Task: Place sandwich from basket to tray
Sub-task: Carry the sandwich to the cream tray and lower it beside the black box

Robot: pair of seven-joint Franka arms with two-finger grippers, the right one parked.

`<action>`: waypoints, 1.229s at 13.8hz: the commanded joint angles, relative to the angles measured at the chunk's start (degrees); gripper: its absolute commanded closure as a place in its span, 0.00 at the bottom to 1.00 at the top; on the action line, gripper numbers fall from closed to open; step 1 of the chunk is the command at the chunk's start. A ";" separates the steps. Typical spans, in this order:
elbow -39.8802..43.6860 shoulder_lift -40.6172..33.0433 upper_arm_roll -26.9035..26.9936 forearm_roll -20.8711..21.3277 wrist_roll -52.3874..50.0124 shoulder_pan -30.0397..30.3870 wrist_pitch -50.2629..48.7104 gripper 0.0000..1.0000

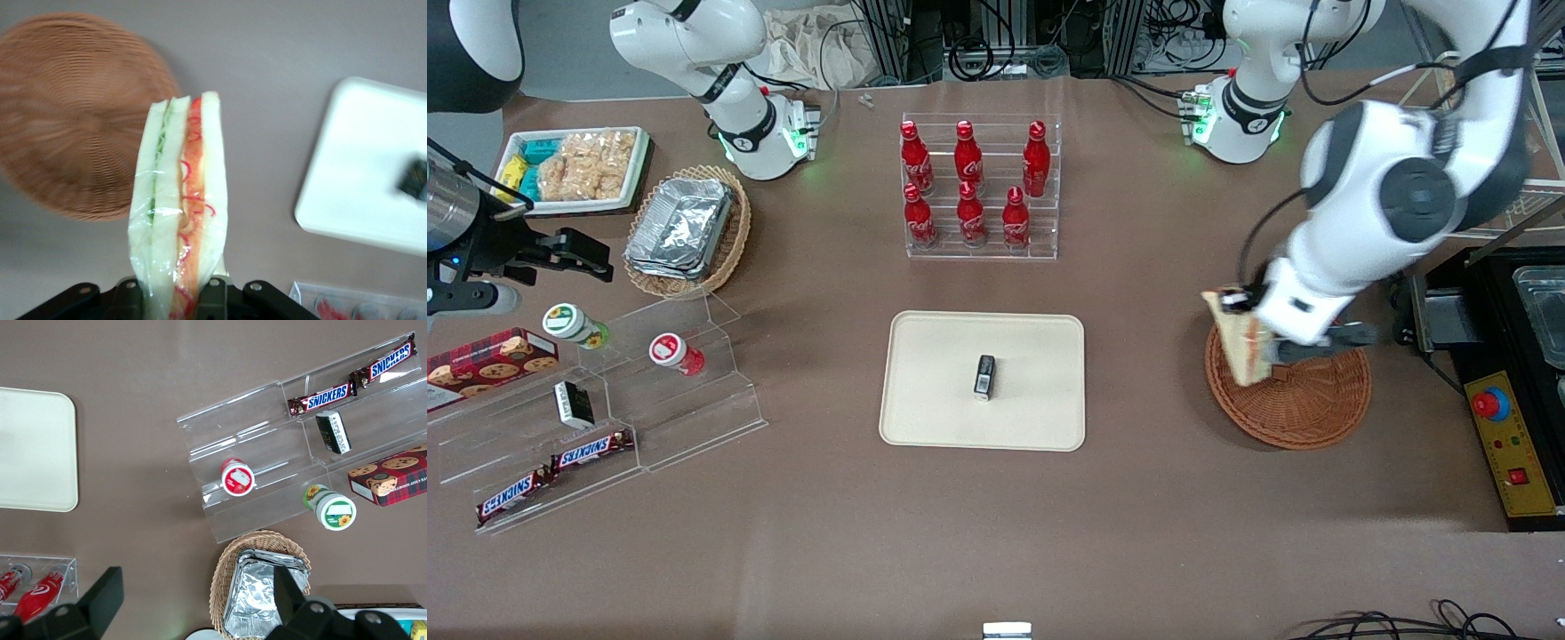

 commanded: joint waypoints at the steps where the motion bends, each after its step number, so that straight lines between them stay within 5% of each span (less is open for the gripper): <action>1: 6.23 9.23 -3.33 0.65 0.79 -4.53 3.35 1.00; 10: 6.94 28.84 -2.28 17.33 -11.08 -16.33 29.80 1.00; 11: 7.03 29.99 -2.19 19.79 -13.01 -16.34 30.86 0.84; 12: 7.03 30.52 -2.19 21.38 -13.99 -16.34 30.87 0.35; 13: 7.03 30.35 -2.10 21.92 -14.09 -16.34 30.87 0.00; 17: 6.94 25.18 -2.18 21.57 -14.96 -15.81 24.58 0.00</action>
